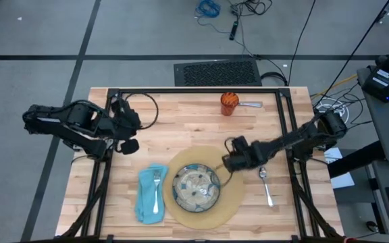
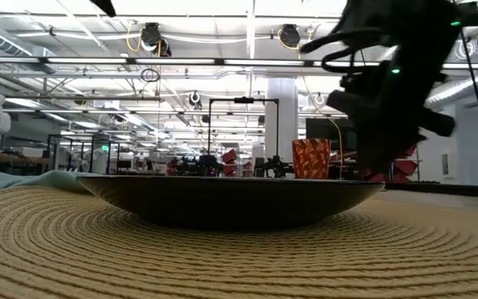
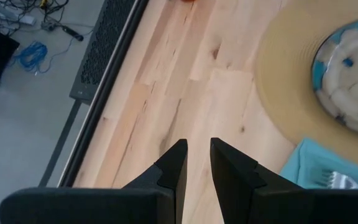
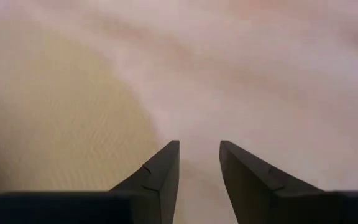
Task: Set table place
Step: Move the silver knife to the left side of the silver spoon
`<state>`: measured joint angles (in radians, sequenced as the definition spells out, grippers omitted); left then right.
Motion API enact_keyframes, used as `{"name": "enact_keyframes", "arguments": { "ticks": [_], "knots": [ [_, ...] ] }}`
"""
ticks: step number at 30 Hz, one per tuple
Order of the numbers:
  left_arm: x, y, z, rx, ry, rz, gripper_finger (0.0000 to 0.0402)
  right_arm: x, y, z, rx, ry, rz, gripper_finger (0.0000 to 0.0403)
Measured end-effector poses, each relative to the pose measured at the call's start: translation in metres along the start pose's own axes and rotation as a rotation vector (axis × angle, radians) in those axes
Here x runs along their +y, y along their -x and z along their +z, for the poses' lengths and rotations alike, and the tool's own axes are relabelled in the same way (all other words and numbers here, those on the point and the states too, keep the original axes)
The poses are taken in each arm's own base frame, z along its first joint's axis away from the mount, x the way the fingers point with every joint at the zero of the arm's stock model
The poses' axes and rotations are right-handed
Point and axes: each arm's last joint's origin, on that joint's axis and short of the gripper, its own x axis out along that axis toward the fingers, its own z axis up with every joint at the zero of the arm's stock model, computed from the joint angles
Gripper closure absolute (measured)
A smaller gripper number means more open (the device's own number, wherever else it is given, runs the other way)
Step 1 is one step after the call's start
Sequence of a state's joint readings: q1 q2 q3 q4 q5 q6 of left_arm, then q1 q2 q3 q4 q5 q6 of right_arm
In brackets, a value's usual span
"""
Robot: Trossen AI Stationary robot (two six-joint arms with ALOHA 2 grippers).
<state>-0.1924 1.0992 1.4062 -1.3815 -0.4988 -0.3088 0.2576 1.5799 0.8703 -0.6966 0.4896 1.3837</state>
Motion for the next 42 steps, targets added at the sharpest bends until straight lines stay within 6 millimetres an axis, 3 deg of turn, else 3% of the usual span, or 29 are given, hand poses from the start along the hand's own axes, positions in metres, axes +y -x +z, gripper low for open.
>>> {"name": "enact_keyframes", "arguments": {
  "ticks": [6, 15, 21, 31, 42],
  "knots": [
    [-0.008, -0.02, -0.01, 0.063, -0.036, 0.02, 0.0346, -0.023, 0.0, 0.049, -0.026, 0.041, -0.054, 0.0296],
    [-0.015, -0.035, -0.015, 0.082, -0.047, 0.027, 0.0346, -0.075, 0.035, 0.111, -0.112, -0.054, 0.033, 0.0296],
    [-0.018, -0.038, -0.012, 0.039, -0.023, 0.014, 0.0346, -0.103, 0.024, 0.144, -0.016, -0.105, 0.141, 0.0296],
    [-0.018, -0.038, -0.011, 0.03, -0.012, 0.011, 0.0346, -0.128, 0.025, 0.185, -0.06, -0.111, 0.171, 0.0296],
    [-0.019, -0.038, -0.009, 0.016, 0.02, -0.003, 0.0346, -0.165, -0.006, 0.21, 0.132, 0.061, -0.009, 0.0296]
  ]
}}
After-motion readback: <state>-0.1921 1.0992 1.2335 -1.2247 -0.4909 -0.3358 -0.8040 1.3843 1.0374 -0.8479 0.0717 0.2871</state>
